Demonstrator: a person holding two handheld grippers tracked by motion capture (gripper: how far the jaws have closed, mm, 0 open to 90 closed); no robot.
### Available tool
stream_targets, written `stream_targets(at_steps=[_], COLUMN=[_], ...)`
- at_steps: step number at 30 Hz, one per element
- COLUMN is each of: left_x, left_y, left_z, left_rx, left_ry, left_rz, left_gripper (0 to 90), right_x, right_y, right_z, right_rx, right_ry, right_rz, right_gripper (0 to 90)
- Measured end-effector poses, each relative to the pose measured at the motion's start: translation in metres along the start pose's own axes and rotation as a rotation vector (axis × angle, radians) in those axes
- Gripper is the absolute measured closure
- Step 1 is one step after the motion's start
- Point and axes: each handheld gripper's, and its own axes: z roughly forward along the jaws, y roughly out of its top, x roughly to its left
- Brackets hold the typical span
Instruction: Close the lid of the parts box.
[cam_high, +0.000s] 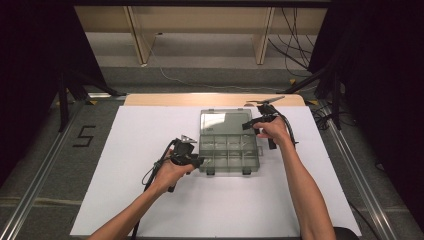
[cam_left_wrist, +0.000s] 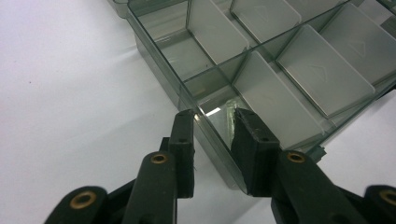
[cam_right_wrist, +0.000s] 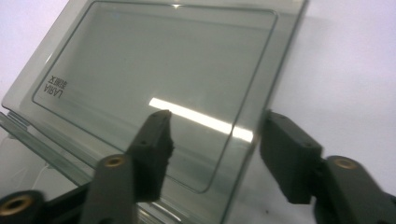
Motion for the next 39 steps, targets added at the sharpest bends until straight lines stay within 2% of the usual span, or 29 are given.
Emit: stream_targets(at_steps=[2, 3, 4, 8, 10, 11, 12, 14, 15, 18, 20, 21, 22, 23, 24, 26, 27, 28, 30, 32, 33, 34, 37, 39], left_x=[0.0, 0.0, 0.0, 0.0, 0.0, 0.0, 0.0, 0.0, 0.0, 0.0, 0.001, 0.001, 0.001, 0.001, 0.001, 0.001, 0.001, 0.001, 0.001, 0.002, 0.002, 0.002, 0.002, 0.002], left_y=[0.0, 0.0, 0.0, 0.0, 0.0, 0.0, 0.0, 0.0, 0.0, 0.0, 0.0, 0.0, 0.0, 0.0, -0.001, -0.001, -0.001, -0.001, -0.001, -0.001, -0.001, -0.001, -0.001, -0.002], left_z=[0.0, 0.0, 0.0, 0.0, 0.0, 0.0, 0.0, 0.0, 0.0, 0.0, 0.0, 0.0, 0.0, 0.0, 0.0, 0.0, 0.0, 0.0, 0.0, 0.0, 0.0, 0.0, 0.0, 0.0], left_rx=[-0.002, -0.002, 0.0, -0.002, -0.003, -0.004, -0.005, -0.005, -0.004, -0.006, -0.005, -0.006, -0.006, -0.006, -0.007, -0.006, -0.007, -0.006, -0.005, -0.007, -0.007, -0.008, -0.014, -0.017], left_ry=[-0.001, -0.002, 0.0, -0.001, 0.001, 0.002, 0.0, -0.002, -0.003, 0.0, -0.001, 0.0, 0.001, 0.001, 0.0, 0.001, 0.0, 0.0, -0.005, -0.006, -0.006, -0.007, -0.012, -0.013], left_rz=[-0.001, -0.001, 0.003, 0.004, 0.003, 0.001, -0.002, -0.005, -0.003, -0.007, -0.012, -0.015, -0.015, -0.015, -0.016, -0.015, -0.015, -0.013, -0.02, -0.021, -0.018, -0.018, -0.016, -0.013], left_gripper=[68.8, 68.8, 68.8, 68.7, 68.7, 68.7, 68.7, 68.6, 68.6, 68.6, 68.6, 68.6, 68.6, 68.6, 68.6, 68.6, 68.6, 68.6, 68.6, 68.6, 68.6, 68.5, 68.3, 68.1], right_x=[-0.001, -0.003, -0.002, -0.007, -0.007, -0.008, -0.008, -0.009, -0.009, -0.009, -0.009, -0.006, -0.005, -0.005, -0.004, -0.004, -0.002, -0.003, -0.002, -0.003, -0.001, -0.002, -0.001, 0.0], right_y=[0.0, -0.001, -0.002, -0.004, -0.006, -0.006, -0.007, -0.009, -0.011, -0.012, -0.014, -0.016, -0.017, -0.018, -0.019, -0.021, -0.023, -0.024, -0.028, -0.03, -0.032, -0.032, -0.034, -0.035], right_z=[-0.004, -0.004, -0.006, -0.013, -0.017, -0.018, -0.022, -0.026, -0.027, -0.031, -0.032, -0.034, -0.034, -0.034, -0.036, -0.036, -0.036, -0.037, -0.038, -0.037, -0.037, -0.037, -0.037, -0.038], right_rx=[-0.012, -0.028, -0.031, -0.074, -0.092, -0.109, -0.1, -0.123, -0.153, -0.161, -0.188, -0.185, -0.198, -0.215, -0.213, -0.241, -0.251, -0.258, -0.276, -0.292, -0.306, -0.311, -0.33, -0.332], right_ry=[0.006, 0.001, -0.002, 0.024, 0.035, 0.043, 0.05, 0.068, 0.071, 0.038, 0.061, 0.051, 0.049, 0.053, 0.037, 0.031, 0.032, 0.025, 0.026, 0.015, 0.014, 0.005, 0.001, -0.004], right_rz=[0.005, -0.009, 0.014, 0.002, 0.028, 0.016, 0.037, 0.037, 0.027, -0.01, -0.06, -0.045, -0.057, -0.081, -0.089, -0.144, -0.137, -0.162, -0.164, -0.195, -0.184, -0.223, -0.246, -0.245], right_gripper=[54.6, 56.6, 58.4, 67.2, 71.6, 73.4, 75.1, 79.7, 81.4, 83.0, 83.2, 83.2, 83.2, 83.3, 83.3, 83.3, 83.3, 83.4, 83.4, 83.3, 83.2, 83.1, 82.9, 82.9])
